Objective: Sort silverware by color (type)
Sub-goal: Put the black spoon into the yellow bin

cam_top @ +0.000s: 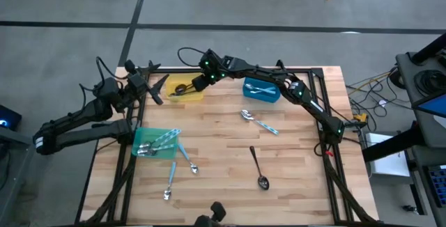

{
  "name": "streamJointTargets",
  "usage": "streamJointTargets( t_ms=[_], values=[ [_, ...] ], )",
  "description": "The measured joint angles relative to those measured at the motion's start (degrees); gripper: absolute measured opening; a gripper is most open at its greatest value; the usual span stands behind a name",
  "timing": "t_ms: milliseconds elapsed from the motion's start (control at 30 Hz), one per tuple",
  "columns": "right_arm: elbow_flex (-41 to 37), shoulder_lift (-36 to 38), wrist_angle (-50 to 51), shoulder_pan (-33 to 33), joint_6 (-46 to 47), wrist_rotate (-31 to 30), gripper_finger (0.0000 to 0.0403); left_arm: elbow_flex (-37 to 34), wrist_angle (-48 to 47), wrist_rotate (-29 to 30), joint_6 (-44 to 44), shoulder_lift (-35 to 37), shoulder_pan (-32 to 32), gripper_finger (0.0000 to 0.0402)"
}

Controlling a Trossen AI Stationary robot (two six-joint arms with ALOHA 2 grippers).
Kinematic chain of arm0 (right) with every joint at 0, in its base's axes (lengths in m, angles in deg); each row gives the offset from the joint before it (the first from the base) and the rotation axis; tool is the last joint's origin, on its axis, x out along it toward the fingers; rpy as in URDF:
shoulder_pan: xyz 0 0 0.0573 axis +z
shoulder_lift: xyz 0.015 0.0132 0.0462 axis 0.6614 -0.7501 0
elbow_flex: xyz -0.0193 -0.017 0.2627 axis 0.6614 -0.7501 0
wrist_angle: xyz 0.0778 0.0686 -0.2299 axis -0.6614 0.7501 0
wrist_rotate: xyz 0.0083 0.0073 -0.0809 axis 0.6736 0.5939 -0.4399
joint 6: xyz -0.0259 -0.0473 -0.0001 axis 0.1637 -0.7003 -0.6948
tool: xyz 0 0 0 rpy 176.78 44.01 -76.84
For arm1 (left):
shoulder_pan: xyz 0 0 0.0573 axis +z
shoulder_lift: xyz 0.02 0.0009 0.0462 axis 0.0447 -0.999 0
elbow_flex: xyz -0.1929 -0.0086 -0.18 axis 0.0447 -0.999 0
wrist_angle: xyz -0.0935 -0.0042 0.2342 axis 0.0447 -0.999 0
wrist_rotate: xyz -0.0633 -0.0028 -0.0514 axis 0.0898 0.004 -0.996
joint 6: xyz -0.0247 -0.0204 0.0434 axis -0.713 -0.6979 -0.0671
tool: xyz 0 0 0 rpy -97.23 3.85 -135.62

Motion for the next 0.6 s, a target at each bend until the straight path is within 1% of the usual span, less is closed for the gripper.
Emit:
streamJointTargets(
  t_ms=[133,533,600],
  values=[
    [0.00,0.00,0.11,-0.04,-0.04,-2.07,0.0038,0.00,0.00,0.01,0.00,0.00,-0.02,0.0204],
    [0.00,0.00,-1.48,-0.20,0.00,-2.10,0.0038,-0.02,0.00,0.01,0.00,0.00,-0.01,0.0204],
    [0.13,0.00,-2.44,-0.28,0.07,-2.00,0.0032,0.00,0.00,0.02,0.00,0.02,0.00,0.0204]
  ],
)
